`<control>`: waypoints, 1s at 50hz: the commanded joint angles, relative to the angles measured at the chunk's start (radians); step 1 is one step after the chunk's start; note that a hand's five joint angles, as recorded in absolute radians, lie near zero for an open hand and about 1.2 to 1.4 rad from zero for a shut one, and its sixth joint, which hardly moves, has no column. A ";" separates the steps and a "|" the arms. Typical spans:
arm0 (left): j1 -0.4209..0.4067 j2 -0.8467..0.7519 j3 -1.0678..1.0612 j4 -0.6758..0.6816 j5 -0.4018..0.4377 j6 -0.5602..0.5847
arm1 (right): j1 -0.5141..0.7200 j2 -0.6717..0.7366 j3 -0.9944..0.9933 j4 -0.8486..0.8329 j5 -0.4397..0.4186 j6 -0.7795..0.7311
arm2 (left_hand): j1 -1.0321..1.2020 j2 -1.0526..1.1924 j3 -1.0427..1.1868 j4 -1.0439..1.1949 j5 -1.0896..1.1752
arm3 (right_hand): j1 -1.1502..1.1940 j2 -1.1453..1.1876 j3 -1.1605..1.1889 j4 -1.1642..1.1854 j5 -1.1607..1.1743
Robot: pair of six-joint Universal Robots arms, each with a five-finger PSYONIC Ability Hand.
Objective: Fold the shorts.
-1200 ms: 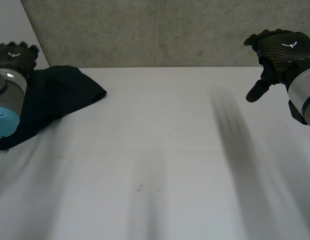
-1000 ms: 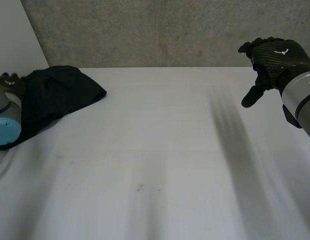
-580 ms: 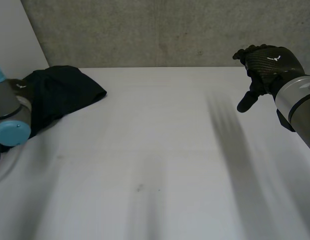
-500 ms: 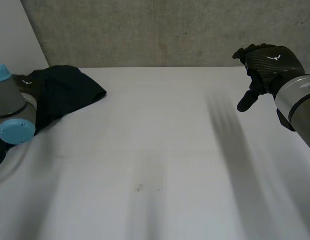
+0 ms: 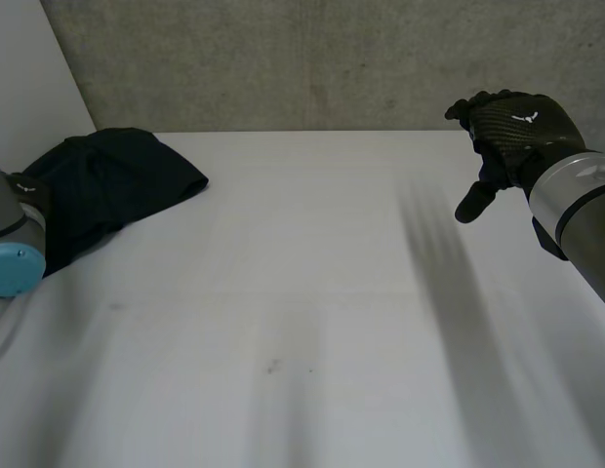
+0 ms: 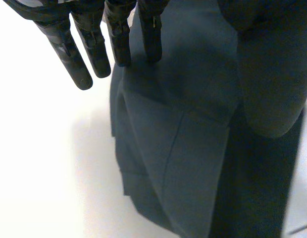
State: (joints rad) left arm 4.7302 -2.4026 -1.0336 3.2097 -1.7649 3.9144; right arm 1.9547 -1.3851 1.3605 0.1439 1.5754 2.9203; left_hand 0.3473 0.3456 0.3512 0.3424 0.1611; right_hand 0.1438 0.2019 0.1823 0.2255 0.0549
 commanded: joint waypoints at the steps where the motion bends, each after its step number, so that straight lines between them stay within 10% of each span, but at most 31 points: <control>1: 0.036 -0.046 0.004 0.073 0.001 0.109 | 0.001 0.004 0.003 -0.001 0.000 -0.001 | 0.010 0.012 0.006 0.015 0.022 | 0.031 -0.027 -0.008 -0.051 -0.055; 11: 0.065 -0.082 0.023 0.165 0.004 0.180 | 0.001 0.017 0.005 -0.001 0.000 -0.001 | 0.080 0.082 0.076 0.085 0.092 | 0.031 -0.027 -0.008 -0.051 -0.055; 16: 0.065 -0.086 0.026 0.183 0.007 0.169 | 0.001 0.020 0.005 -0.001 0.000 -0.001 | 1.047 1.049 1.043 1.052 1.059 | 0.031 -0.027 -0.008 -0.051 -0.055; 22: 0.012 -0.056 -0.011 0.170 -0.004 0.139 | 0.001 0.020 0.003 -0.001 0.000 -0.001 | 1.049 1.051 1.045 1.054 1.061 | 0.031 -0.027 -0.008 -0.051 -0.055; 37: -0.572 0.131 0.042 -0.057 -0.024 -0.387 | -0.013 0.011 -0.018 0.002 0.006 0.003 | 1.049 1.051 1.045 1.054 1.061 | 0.031 -0.027 -0.008 -0.051 -0.055; 48: -0.867 0.060 0.181 -0.041 -0.018 -0.460 | -0.057 -0.018 -0.034 -0.009 0.012 0.013 | 1.049 1.051 1.045 1.054 1.061 | 0.031 -0.027 -0.008 -0.051 -0.055; 50: -0.901 0.033 0.184 -0.036 -0.016 -0.454 | -0.065 -0.026 -0.034 -0.009 0.012 0.013 | 0.524 0.526 0.521 0.529 0.536 | 0.031 -0.027 -0.008 -0.051 -0.055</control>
State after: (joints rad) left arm 3.9325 -2.2966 -0.8889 3.1482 -1.7877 3.4472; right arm 1.9259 -1.3884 1.3296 0.1385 1.5868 2.9323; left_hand 1.1149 1.1970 1.1879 1.1988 0.9917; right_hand 0.1439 0.2021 0.1822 0.2255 0.0549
